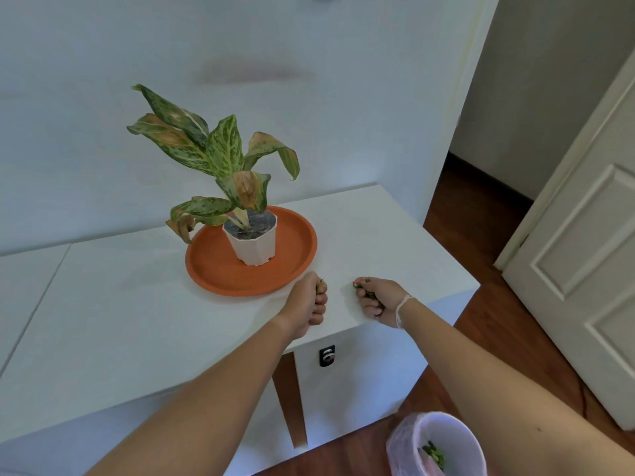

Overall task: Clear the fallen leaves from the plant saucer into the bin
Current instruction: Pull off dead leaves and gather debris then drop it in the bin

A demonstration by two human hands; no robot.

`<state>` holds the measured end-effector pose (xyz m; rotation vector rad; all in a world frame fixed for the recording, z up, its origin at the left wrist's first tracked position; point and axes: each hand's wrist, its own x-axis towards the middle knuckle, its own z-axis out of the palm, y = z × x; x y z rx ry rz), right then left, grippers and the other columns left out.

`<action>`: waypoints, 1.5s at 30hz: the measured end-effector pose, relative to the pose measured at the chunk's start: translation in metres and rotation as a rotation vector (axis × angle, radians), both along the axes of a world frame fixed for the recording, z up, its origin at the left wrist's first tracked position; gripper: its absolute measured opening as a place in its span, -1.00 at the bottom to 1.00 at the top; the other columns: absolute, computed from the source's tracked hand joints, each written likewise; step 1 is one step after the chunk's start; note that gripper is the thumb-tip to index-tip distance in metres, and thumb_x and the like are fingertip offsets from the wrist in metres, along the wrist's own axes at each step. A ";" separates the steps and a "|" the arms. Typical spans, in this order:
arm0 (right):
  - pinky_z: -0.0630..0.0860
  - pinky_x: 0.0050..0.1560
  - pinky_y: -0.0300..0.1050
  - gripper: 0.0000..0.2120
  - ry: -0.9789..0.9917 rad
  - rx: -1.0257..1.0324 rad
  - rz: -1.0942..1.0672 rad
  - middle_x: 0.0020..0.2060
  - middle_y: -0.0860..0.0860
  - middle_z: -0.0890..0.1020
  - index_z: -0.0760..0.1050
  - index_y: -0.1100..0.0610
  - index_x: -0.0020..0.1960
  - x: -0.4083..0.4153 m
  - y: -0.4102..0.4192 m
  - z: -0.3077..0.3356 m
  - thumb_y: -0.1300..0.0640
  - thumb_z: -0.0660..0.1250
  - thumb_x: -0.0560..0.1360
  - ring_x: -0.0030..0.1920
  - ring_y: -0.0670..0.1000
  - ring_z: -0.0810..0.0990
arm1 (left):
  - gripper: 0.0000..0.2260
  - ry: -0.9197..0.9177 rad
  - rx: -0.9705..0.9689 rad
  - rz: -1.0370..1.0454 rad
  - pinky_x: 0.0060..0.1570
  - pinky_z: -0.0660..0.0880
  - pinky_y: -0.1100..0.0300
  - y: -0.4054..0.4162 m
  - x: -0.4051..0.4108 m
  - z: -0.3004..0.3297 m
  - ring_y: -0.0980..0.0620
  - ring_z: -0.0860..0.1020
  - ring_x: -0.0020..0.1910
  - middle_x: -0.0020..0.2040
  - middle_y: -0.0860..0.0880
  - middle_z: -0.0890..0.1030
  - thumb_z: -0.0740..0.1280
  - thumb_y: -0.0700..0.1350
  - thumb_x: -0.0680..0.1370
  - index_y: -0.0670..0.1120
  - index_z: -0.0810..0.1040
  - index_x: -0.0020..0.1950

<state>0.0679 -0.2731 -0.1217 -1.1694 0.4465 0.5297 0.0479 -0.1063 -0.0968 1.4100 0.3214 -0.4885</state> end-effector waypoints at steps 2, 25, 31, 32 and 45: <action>0.06 -0.68 -0.36 -0.68 0.007 0.036 0.009 -0.40 0.02 0.34 0.38 0.16 -0.22 -0.001 -0.012 0.001 0.29 -0.03 0.63 -0.68 -0.13 0.19 | -0.80 -0.011 -0.002 0.013 -0.61 -0.02 0.34 -0.011 0.003 0.004 0.13 0.05 -0.60 -0.49 0.05 0.18 -0.01 -0.23 0.43 -0.05 0.21 -0.40; 0.04 -0.70 -0.32 -0.72 0.029 0.244 -0.304 -0.54 -0.03 0.36 0.33 0.15 -0.23 -0.082 -0.296 -0.032 0.28 -0.03 0.60 -0.68 -0.14 0.18 | -0.75 0.121 -0.002 -0.321 -0.66 0.01 0.38 -0.301 -0.027 -0.039 0.16 0.07 -0.64 -0.55 0.09 0.19 -0.03 -0.17 0.50 -0.02 0.18 -0.40; 0.03 -0.69 -0.37 -0.71 0.193 0.206 -0.458 -0.57 -0.03 0.36 0.35 0.16 -0.24 -0.126 -0.316 -0.087 0.30 -0.03 0.59 -0.70 -0.14 0.17 | -0.74 0.246 0.065 -0.414 -0.62 0.05 0.33 -0.341 -0.044 -0.088 0.12 0.10 -0.58 -0.49 0.06 0.19 -0.01 -0.17 0.50 -0.04 0.20 -0.40; 0.03 -0.69 -0.39 -0.71 0.223 0.193 -0.472 -0.58 -0.03 0.36 0.35 0.17 -0.24 -0.132 -0.315 -0.098 0.30 -0.03 0.59 -0.70 -0.14 0.17 | -0.75 0.274 0.080 -0.416 -0.61 0.06 0.32 -0.344 -0.047 -0.097 0.11 0.10 -0.55 -0.48 0.05 0.20 -0.01 -0.17 0.50 -0.04 0.21 -0.39; 0.26 -0.71 -0.40 -0.77 0.675 0.225 -0.831 -0.51 0.07 0.43 0.36 0.20 -0.26 -0.160 -0.284 -0.309 0.25 0.11 0.56 -0.76 -0.07 0.35 | -0.78 0.605 0.254 -0.357 -0.47 0.32 0.28 -0.353 -0.052 -0.311 0.04 0.36 -0.46 -0.39 -0.04 0.38 0.05 -0.16 0.53 -0.12 0.43 -0.24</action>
